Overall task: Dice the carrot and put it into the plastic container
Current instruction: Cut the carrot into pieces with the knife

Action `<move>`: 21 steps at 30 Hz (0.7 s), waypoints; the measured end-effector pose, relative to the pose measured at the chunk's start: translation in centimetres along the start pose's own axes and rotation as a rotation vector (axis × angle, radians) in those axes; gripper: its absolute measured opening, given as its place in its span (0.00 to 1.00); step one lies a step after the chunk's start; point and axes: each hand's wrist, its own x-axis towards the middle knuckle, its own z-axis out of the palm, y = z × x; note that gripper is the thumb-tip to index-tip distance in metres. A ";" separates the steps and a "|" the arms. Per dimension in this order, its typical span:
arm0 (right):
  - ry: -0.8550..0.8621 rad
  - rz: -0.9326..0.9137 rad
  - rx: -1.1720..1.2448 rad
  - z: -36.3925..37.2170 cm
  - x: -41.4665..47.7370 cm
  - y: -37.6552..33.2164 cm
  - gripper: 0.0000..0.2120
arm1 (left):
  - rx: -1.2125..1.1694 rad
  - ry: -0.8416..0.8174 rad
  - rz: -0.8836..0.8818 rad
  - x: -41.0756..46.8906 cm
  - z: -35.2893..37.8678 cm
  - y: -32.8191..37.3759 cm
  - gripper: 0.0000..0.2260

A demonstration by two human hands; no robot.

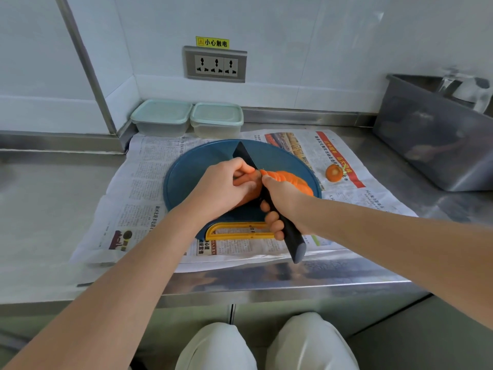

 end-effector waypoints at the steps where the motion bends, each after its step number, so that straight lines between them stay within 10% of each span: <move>1: 0.000 0.005 0.006 -0.1 0.0 0.0 0.27 | 0.006 0.001 0.005 0.0 0.0 0.0 0.11; 21: -0.218 -0.131 0.152 -4.9 -3.6 -0.6 0.27 | 0.197 -0.056 0.080 -2.0 -0.2 -0.6 0.19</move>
